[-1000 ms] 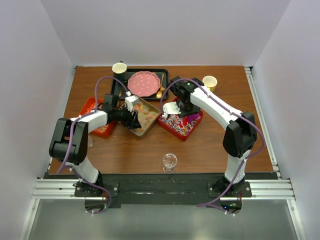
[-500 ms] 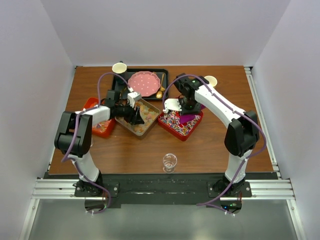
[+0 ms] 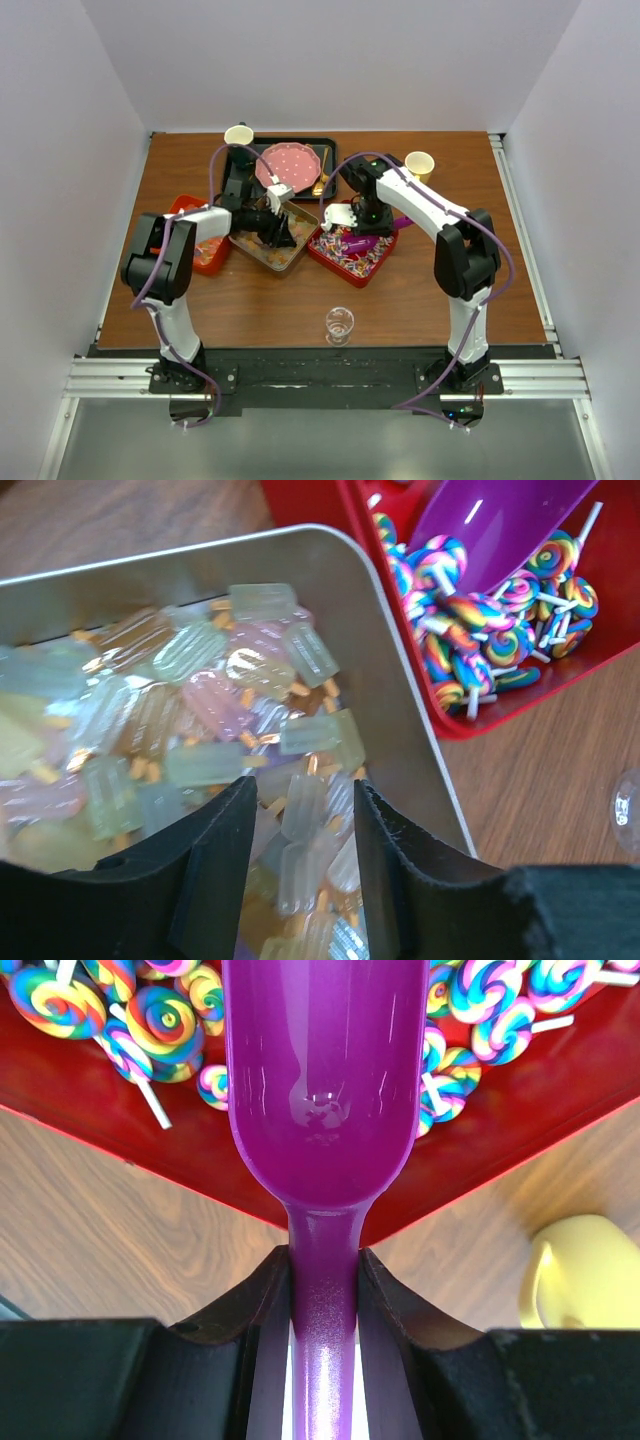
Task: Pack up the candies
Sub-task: Scoop the fake candies from the storage box.
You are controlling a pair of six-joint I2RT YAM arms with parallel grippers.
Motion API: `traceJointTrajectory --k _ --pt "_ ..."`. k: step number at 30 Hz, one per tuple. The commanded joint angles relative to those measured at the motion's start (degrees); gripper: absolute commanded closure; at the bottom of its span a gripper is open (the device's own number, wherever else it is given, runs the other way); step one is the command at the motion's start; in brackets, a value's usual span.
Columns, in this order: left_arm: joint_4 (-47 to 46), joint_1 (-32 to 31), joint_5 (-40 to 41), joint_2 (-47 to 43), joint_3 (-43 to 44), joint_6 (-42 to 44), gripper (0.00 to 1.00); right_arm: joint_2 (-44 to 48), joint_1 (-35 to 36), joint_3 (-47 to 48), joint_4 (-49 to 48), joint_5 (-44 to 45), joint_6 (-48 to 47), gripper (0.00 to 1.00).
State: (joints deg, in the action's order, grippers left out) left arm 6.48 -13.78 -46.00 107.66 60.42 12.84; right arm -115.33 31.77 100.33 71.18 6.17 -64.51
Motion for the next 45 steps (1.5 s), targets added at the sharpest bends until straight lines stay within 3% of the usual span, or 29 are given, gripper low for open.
traceJointTrajectory --k 1,9,22,32,41,45 --pt "-3.1 -2.3 -0.8 0.2 -0.2 0.1 0.54 -0.2 1.0 0.9 -0.9 -4.0 5.1 1.0" --pt "-5.6 -5.5 -1.2 1.7 -0.2 -4.0 0.57 3.7 4.6 -4.5 -5.9 -2.9 8.3 1.0" --pt "-7.8 -6.4 -1.5 2.9 1.2 -6.6 0.59 1.2 6.6 -5.9 -8.5 -8.8 19.2 1.0" --pt "-7.6 -6.3 -0.9 2.6 1.5 -6.1 0.59 8.5 7.9 -22.3 -35.2 -7.8 14.2 1.0" --pt "-7.4 -5.7 -0.6 1.8 1.9 -6.8 0.59 8.5 9.1 -20.9 -35.7 -10.7 8.6 1.0" --pt "-7.5 -5.4 -1.0 2.4 2.2 -7.6 0.59 3.1 9.5 -16.4 -29.3 -15.7 13.9 1.0"
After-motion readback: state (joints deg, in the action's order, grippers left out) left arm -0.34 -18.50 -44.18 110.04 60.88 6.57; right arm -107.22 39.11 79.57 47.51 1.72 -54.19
